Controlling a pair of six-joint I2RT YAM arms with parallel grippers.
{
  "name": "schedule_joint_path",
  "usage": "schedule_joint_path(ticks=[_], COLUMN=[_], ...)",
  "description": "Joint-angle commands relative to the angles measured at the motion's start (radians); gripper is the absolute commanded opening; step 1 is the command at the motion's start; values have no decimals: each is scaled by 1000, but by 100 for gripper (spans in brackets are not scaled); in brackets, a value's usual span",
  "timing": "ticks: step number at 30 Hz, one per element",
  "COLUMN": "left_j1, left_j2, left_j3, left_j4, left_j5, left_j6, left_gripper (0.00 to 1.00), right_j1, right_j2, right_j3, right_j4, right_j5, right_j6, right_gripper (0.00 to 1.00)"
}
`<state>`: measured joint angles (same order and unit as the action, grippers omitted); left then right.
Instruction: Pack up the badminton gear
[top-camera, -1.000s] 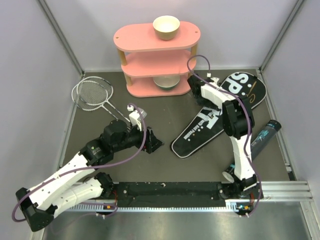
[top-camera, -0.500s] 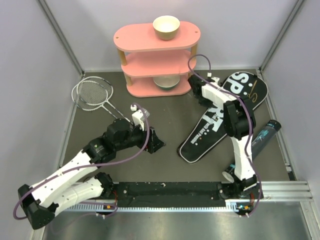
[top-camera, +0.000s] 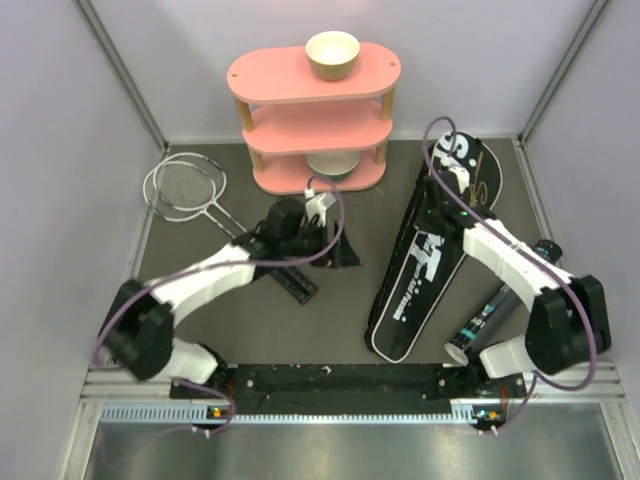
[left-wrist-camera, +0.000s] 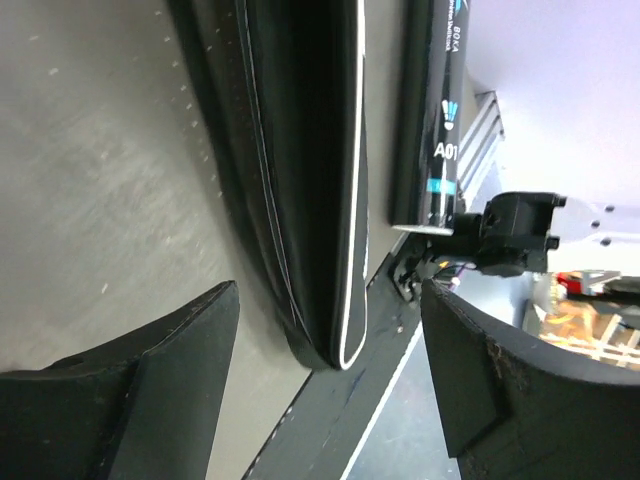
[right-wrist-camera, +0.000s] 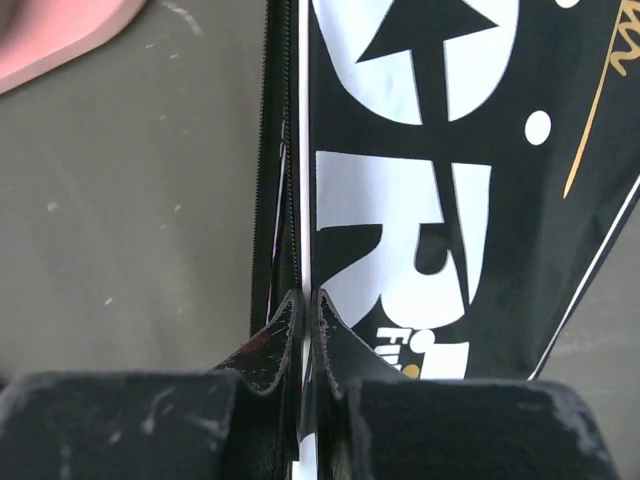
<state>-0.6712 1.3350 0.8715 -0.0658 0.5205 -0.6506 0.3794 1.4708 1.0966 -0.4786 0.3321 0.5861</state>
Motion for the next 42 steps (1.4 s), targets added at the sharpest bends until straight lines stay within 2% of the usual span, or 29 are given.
schedule_joint_path(ticks=[1, 5, 13, 17, 20, 21, 22, 24, 26, 27, 28, 32, 34, 35, 38, 42], left_j1=[-2, -34, -73, -83, -84, -85, -87, -88, -96, -102, -117, -163, -189, -198, -222, -232], left_j2=[217, 403, 604, 668, 694, 696, 696, 688, 664, 650, 636, 555, 537, 521, 497, 484], left_j3=[179, 288, 490, 541, 601, 613, 635, 652, 666, 664, 664, 666, 676, 679, 690, 704], left_j4=[150, 196, 121, 106, 70, -1, -18, -60, -86, -95, -118, -146, -169, -175, -192, -207], left_j5=[214, 228, 167, 135, 107, 60, 40, -5, -42, -68, -133, -247, -299, -316, -361, -366], left_j6=[-98, -121, -104, -100, -58, -40, -6, 35, 66, 84, 119, 178, 189, 193, 204, 213], left_gripper=[76, 78, 80, 74, 60, 54, 43, 31, 10, 4, 0, 0, 0, 0, 0, 0], right_j1=[-89, -131, -146, -151, -151, -152, -151, -152, -152, -152, -149, -151, -151, -148, -132, -102], right_j2=[-206, -297, -417, -449, -458, -460, -471, -483, -497, -498, -498, -448, -417, -405, -362, -310], right_j3=[-187, -267, -353, -377, -395, -408, -415, -437, -446, -442, -437, -361, -327, -296, -236, -161], right_j4=[310, 363, 431, 457, 460, 459, 462, 459, 434, 420, 404, 295, 229, 213, 167, 114], right_j5=[-301, -392, -473, -507, -524, -530, -533, -528, -521, -504, -496, -441, -420, -421, -391, -335], right_j6=[-14, 6, 63, 89, 103, 106, 106, 104, 95, 80, 67, 18, 6, 1, -8, -37], right_gripper=[0, 0, 0, 0, 0, 0, 0, 0, 0, 0, 0, 0, 7, 20, 35, 44])
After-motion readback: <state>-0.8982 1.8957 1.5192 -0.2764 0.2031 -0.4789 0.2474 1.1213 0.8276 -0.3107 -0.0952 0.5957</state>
